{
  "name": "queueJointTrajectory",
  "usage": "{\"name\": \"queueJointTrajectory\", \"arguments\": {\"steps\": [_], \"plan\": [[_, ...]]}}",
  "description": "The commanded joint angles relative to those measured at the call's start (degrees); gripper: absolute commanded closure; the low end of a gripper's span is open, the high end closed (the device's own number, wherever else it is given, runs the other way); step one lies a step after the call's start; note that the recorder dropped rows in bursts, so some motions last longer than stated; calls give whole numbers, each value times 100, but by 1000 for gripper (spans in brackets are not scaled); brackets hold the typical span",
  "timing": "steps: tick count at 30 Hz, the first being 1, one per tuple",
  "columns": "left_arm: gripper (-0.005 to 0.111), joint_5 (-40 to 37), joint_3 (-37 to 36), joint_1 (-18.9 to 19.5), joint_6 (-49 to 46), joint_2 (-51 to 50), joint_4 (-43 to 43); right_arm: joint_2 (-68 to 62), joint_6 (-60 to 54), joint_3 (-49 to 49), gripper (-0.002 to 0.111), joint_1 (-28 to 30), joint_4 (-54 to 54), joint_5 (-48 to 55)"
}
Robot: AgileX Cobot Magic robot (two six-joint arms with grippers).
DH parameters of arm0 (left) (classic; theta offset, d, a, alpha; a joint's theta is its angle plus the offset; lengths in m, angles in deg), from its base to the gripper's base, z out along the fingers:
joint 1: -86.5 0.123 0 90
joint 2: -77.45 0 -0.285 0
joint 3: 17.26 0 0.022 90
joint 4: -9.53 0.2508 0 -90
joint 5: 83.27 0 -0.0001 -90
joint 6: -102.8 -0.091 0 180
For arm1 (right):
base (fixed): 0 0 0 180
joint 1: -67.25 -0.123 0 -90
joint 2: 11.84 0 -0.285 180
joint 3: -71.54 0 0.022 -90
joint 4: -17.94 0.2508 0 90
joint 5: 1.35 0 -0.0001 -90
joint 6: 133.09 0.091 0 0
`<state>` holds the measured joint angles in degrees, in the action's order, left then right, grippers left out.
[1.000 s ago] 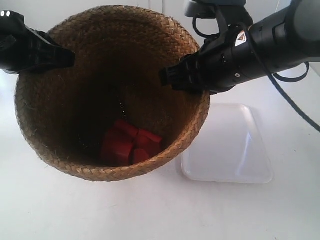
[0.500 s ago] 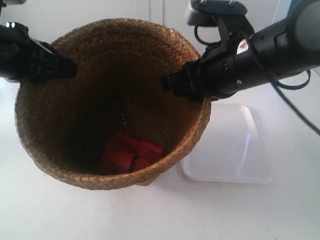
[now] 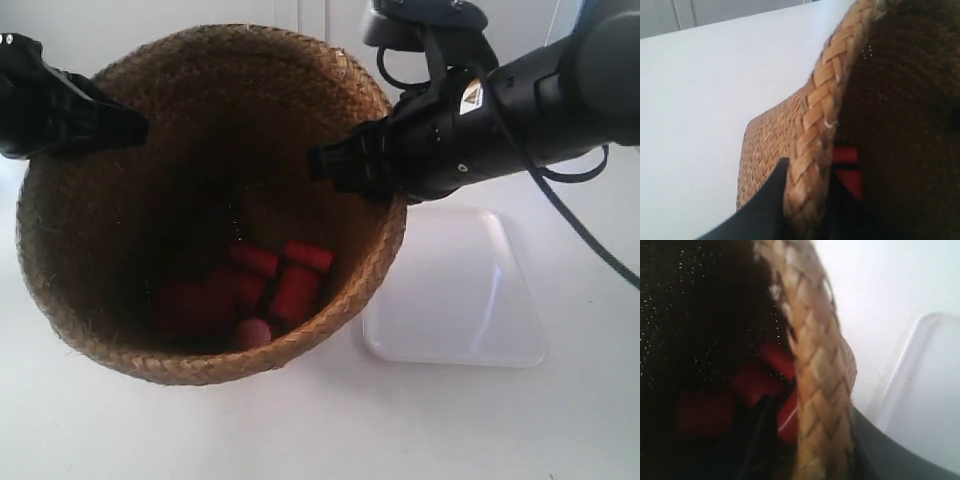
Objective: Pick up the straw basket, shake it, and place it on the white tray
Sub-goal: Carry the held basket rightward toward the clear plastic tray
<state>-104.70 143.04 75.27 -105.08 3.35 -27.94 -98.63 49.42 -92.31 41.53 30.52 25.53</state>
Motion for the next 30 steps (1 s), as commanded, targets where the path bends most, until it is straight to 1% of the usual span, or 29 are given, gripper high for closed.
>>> {"name": "queueJointTrajectory", "arguments": {"steps": [1, 8, 9, 10, 11, 12, 13, 14, 15, 18, 25, 26, 27, 29, 30], "plan": [[107, 133, 116, -23, -73, 218, -313, 118, 16, -55, 108, -19, -89, -94], [107, 218, 143, -23, -63, 221, -332, 182, 2, -183, 108, -19, -38, -106], [107, -249, 492, -23, -68, 539, -573, 620, -251, -508, 108, -144, 164, -1], [107, -415, 629, -57, -185, 765, -625, 917, -556, -662, 108, -275, 266, -89], [107, -156, 530, -153, -678, 987, -552, 1152, -748, -442, 108, -448, 20, -590], [107, 130, 322, -153, -486, 889, -470, 986, -462, -154, 108, -398, -249, -755], [107, 236, -96, 22, 9, 489, -213, 504, 452, 153, 108, -105, -490, -400], [107, 90, -173, 93, 10, 388, -178, 296, 520, 192, 108, -48, -458, -190], [107, -54, -210, 124, -61, 303, -244, 128, 401, 192, 108, -129, -371, -160], [107, 218, -210, 138, -59, 371, -355, 279, 326, 169, 108, -168, -337, -459], [107, 195, -210, 139, -59, 349, -355, 272, 315, 169, 108, -168, -395, -408], [107, 234, -168, 139, -59, 375, -365, 313, 302, 110, 108, -168, -360, -394], [107, 62, -3, 139, -14, 480, -467, 404, 302, -60, 108, -168, -289, -263], [107, -554, 504, 139, -92, 805, -685, 830, 32, -558, 108, -261, 42, 166], [107, -788, 744, 114, -255, 1006, -787, 1042, -311, -704, 108, -361, 226, 229]]}}
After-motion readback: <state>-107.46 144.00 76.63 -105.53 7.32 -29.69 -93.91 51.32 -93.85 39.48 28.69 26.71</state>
